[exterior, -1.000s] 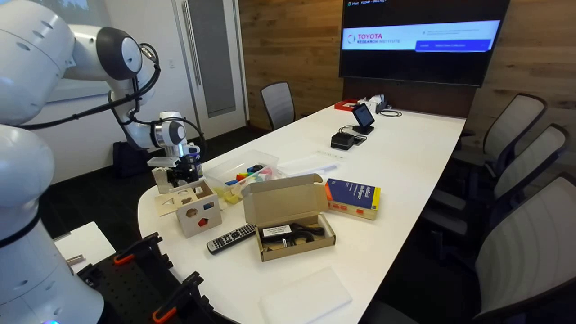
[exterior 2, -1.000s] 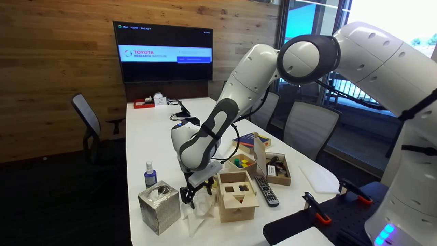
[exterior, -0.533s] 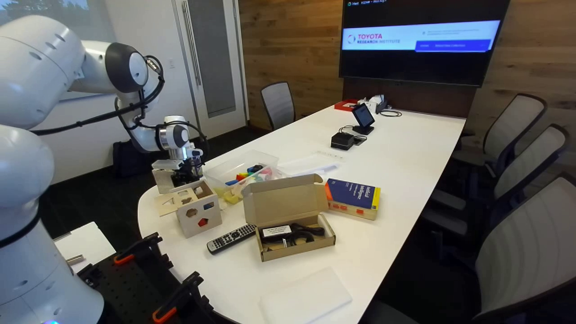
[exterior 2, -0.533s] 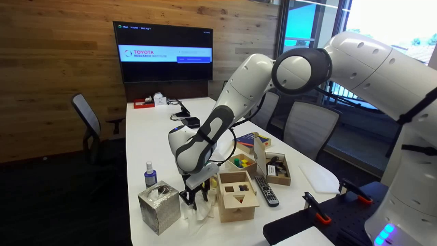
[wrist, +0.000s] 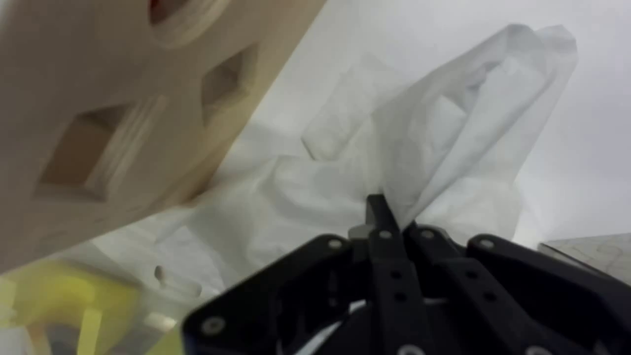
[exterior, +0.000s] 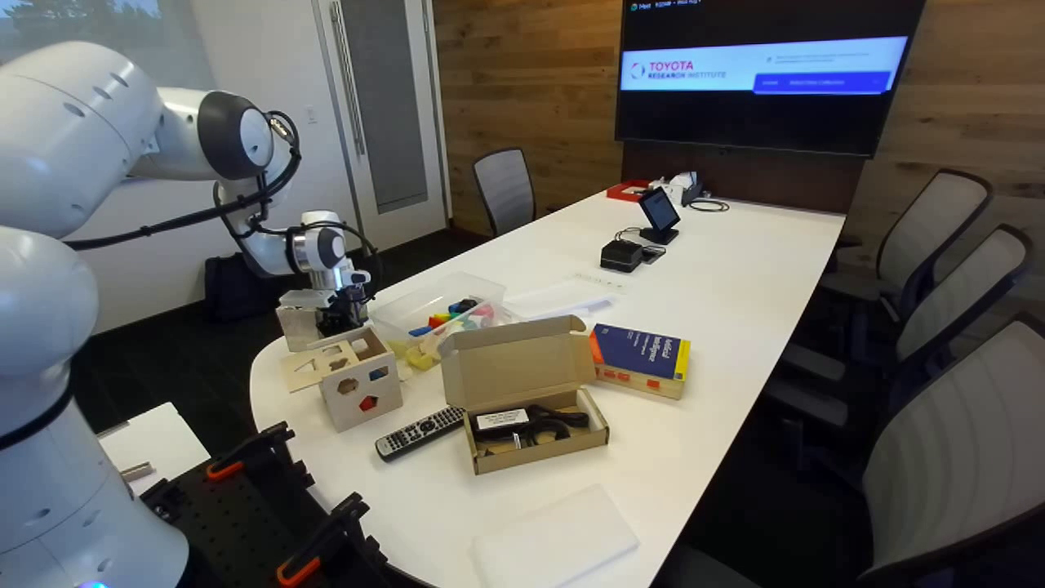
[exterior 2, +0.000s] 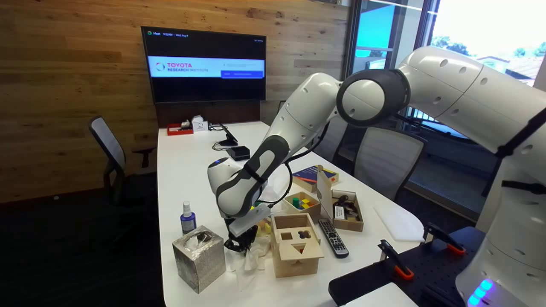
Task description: Use paper towel to wipe the remote
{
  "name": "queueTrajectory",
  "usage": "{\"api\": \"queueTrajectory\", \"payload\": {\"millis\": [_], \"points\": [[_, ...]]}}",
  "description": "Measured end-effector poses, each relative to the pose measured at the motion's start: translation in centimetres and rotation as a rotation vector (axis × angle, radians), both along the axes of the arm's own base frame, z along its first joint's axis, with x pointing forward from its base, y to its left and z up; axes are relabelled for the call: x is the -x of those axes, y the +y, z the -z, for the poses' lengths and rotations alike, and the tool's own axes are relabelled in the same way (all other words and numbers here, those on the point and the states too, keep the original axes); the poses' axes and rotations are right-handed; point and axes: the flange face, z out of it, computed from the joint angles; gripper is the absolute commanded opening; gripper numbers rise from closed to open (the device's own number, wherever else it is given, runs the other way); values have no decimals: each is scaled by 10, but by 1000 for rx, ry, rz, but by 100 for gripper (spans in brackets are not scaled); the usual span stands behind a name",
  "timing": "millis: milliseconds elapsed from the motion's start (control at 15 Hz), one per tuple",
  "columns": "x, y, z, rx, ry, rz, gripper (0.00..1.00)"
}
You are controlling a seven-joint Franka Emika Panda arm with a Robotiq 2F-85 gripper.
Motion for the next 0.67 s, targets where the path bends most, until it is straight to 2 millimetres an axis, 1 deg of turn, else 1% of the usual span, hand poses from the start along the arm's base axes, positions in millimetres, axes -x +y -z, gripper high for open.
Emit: {"api": "queueTrajectory", "payload": {"millis": [400,533,667], "points": [[-4,4,-10,-6,15,-37,0],[-4,10,-21,-24,17,-69,0],[-3,15,-36,-41,14,-99,0]]}}
